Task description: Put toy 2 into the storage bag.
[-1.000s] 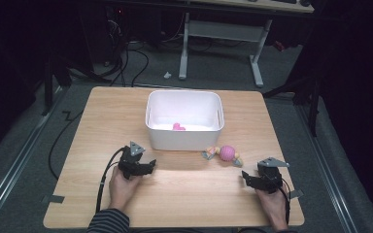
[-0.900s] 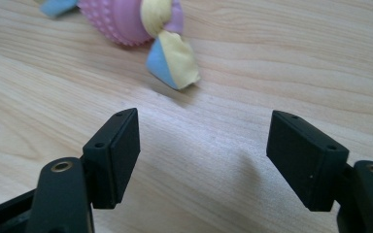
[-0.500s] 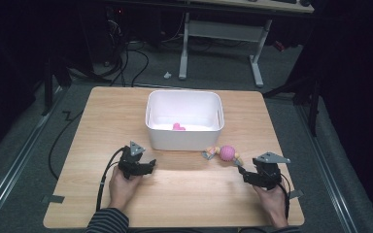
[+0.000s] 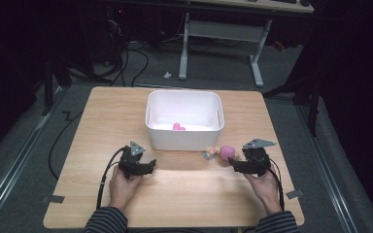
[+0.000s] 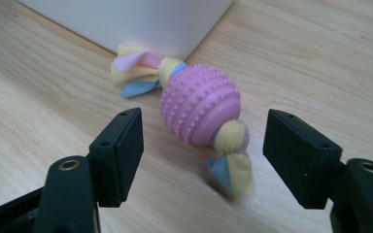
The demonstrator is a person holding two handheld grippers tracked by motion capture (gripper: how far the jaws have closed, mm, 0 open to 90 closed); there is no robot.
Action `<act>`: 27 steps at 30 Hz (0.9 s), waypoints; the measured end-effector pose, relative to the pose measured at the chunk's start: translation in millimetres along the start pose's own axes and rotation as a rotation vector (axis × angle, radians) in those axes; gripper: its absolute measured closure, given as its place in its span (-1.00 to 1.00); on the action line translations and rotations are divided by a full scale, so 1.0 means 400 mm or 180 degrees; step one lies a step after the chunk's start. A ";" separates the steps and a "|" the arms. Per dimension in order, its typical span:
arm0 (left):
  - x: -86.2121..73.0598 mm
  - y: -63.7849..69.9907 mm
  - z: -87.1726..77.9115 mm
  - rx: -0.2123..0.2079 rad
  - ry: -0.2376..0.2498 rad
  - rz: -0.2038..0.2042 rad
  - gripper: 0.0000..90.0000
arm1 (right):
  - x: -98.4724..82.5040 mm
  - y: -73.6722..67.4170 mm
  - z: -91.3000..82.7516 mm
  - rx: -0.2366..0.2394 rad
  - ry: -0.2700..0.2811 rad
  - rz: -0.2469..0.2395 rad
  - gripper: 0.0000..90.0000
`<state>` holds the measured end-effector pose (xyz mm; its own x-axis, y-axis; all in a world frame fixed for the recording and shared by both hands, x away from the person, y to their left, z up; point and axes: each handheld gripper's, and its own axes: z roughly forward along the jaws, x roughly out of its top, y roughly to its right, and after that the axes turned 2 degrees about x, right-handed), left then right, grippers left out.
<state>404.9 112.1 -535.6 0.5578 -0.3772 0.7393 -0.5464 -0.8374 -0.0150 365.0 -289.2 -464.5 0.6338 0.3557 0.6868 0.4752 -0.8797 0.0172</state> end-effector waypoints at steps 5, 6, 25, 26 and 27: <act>0.000 0.002 0.000 -0.0011 0.0004 0.0009 -0.44 | 0.024 0.002 0.021 -0.0039 0.0007 -0.0030 -0.35; 0.000 0.002 0.000 -0.0011 0.0003 0.0008 -0.44 | 0.028 0.001 0.026 -0.0035 0.0005 -0.0023 -0.35; 0.001 0.002 0.001 -0.0020 0.0002 0.0015 -0.44 | 0.041 -0.003 0.106 -0.0007 -0.0146 -0.0089 -0.42; 0.001 0.002 0.001 -0.0022 0.0002 0.0018 -0.44 | 0.041 -0.002 0.112 -0.0024 -0.0163 -0.0090 -0.42; 0.000 0.002 0.001 -0.0024 0.0002 0.0020 -0.44 | 0.040 0.000 0.115 -0.0019 -0.0170 -0.0084 -0.42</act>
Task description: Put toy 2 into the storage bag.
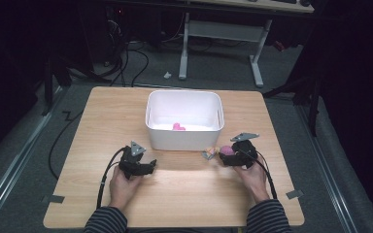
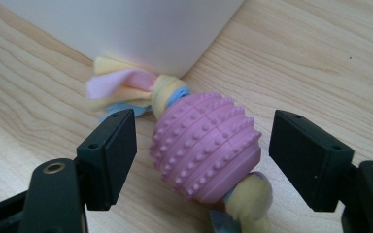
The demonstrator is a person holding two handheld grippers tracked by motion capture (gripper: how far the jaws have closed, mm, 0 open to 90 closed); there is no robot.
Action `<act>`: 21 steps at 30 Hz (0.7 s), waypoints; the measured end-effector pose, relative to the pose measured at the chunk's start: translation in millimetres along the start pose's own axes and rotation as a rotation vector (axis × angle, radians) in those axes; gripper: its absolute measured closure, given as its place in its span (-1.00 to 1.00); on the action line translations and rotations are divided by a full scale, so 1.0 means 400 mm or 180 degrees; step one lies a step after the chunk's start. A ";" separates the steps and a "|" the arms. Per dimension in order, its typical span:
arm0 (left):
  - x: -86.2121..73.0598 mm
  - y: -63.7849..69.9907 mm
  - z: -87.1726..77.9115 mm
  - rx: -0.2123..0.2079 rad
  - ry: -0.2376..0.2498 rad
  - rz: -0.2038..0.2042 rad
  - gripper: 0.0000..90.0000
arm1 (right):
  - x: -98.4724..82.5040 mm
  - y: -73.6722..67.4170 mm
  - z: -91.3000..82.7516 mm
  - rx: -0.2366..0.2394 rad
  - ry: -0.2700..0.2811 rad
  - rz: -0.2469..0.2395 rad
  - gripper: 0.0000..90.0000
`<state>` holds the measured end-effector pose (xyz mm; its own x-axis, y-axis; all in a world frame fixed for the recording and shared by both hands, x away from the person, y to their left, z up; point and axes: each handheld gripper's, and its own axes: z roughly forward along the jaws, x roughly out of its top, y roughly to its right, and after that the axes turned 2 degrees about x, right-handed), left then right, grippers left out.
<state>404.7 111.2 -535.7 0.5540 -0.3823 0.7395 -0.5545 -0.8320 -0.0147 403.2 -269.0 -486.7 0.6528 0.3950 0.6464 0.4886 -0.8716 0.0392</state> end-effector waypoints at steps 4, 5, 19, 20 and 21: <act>0.000 0.001 0.000 -0.0009 -0.0004 0.0012 -0.45 | -0.002 0.006 0.014 -0.0020 -0.0053 0.0019 -0.40; 0.000 0.001 0.000 -0.0011 -0.0006 0.0016 -0.46 | -0.003 0.007 0.015 -0.0019 -0.0058 0.0014 -0.39; 0.002 0.002 0.004 -0.0045 -0.0055 0.0025 -0.68 | -0.008 0.006 0.025 0.0043 -0.0110 -0.0061 -0.27; 0.002 0.001 0.004 -0.0052 -0.0066 0.0031 -0.68 | -0.008 0.006 0.025 0.0040 -0.0103 -0.0068 -0.27; 0.002 0.000 0.004 -0.0060 -0.0063 0.0022 -0.68 | -0.008 0.006 0.025 0.0042 -0.0103 -0.0069 -0.27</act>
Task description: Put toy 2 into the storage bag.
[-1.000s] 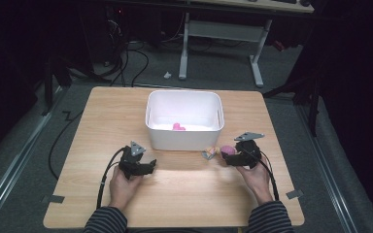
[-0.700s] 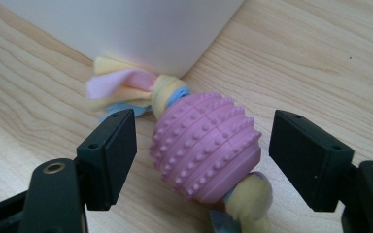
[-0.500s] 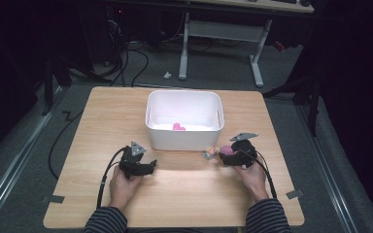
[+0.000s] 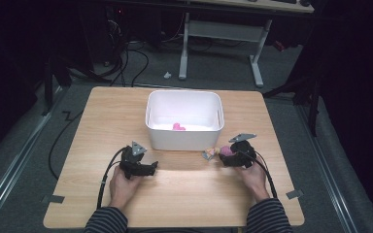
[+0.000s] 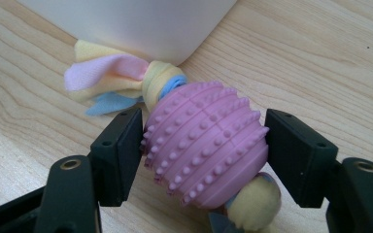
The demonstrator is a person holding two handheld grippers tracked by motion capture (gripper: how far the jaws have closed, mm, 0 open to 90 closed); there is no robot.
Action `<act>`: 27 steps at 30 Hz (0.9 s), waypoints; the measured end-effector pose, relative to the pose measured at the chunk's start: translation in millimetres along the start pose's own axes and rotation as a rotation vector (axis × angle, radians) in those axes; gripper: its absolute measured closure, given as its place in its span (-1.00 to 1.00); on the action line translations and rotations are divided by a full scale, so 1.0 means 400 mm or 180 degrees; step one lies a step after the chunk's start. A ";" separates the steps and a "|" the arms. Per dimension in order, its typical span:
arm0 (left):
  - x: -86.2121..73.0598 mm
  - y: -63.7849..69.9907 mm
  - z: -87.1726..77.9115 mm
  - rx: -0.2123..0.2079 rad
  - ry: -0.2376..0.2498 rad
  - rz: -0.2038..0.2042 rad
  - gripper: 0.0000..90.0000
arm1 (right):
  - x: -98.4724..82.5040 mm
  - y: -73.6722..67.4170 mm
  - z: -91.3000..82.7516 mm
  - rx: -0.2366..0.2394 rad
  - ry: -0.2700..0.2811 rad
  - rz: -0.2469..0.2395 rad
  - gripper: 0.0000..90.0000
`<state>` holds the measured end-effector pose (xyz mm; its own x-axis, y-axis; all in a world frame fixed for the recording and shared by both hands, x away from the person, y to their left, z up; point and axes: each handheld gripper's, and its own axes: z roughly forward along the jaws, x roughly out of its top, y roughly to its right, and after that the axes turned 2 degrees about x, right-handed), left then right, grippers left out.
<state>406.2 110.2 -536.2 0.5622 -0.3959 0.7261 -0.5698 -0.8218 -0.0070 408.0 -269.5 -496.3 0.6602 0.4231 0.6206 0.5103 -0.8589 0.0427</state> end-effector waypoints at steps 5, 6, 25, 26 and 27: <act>0.000 0.000 0.000 0.0001 -0.0004 0.0006 -0.69 | -0.002 0.002 -0.007 0.0032 0.0006 0.0019 -0.26; 0.000 0.000 0.000 0.0000 -0.0001 0.0004 -0.69 | -0.002 0.001 -0.010 0.0033 0.0014 0.0011 -0.26; -0.001 0.001 -0.001 0.0008 0.0012 0.0005 -0.66 | -0.012 -0.022 -0.123 0.0198 0.0172 -0.0137 -0.26; -0.001 0.001 -0.001 0.0008 0.0013 0.0005 -0.66 | -0.013 -0.023 -0.129 0.0198 0.0180 -0.0150 -0.26; -0.001 0.001 -0.001 0.0008 0.0012 0.0004 -0.66 | -0.013 -0.024 -0.136 0.0208 0.0194 -0.0141 -0.26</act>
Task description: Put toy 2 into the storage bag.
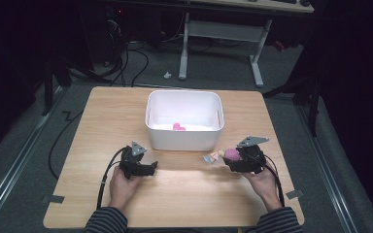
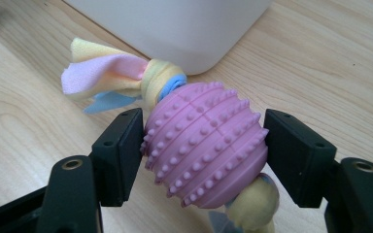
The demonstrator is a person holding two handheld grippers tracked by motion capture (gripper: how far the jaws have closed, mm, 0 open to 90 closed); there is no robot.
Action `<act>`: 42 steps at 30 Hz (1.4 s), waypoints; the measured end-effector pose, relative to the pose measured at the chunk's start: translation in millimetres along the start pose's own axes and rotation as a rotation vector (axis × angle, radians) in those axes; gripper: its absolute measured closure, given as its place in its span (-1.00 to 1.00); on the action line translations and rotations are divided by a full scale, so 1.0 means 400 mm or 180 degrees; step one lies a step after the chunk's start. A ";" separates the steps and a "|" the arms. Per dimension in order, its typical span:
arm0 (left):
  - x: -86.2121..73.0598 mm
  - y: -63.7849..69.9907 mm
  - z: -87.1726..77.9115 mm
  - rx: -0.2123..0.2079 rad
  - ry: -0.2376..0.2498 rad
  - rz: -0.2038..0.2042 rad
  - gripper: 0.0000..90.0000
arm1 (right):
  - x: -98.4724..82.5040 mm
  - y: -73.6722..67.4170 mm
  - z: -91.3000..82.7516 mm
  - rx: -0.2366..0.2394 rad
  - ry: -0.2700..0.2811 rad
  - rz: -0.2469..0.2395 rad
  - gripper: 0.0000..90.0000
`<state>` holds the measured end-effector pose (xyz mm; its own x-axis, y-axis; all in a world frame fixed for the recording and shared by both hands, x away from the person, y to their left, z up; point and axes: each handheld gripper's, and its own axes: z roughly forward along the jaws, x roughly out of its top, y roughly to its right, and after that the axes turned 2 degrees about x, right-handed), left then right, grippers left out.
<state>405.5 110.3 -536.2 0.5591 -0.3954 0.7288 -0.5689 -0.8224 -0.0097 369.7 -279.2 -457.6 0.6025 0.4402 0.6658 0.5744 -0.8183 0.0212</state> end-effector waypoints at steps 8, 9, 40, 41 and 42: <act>0.000 0.000 0.000 0.0007 0.0005 -0.0004 -0.65 | 0.001 -0.013 -0.043 -0.0049 0.0024 -0.0102 -0.25; 0.000 0.000 0.000 0.0009 0.0004 -0.0002 -0.65 | 0.003 -0.012 -0.046 -0.0045 0.0037 -0.0119 -0.25; -0.001 0.000 -0.001 0.0029 0.0014 -0.0016 -0.62 | 0.150 -0.014 -0.166 0.0281 0.0436 -0.0218 -0.25; -0.001 0.000 -0.001 0.0025 0.0010 -0.0015 -0.62 | 0.156 -0.016 -0.167 0.0261 0.0450 -0.0215 -0.25; -0.001 0.000 -0.001 0.0025 0.0013 -0.0019 -0.62 | 0.164 -0.016 -0.168 0.0249 0.0458 -0.0233 -0.25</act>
<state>405.0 110.5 -536.1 0.5600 -0.3887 0.7316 -0.5607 -0.8280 -0.0107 368.3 -270.2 -364.0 0.4752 0.4355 0.7645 0.6585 -0.7523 0.0192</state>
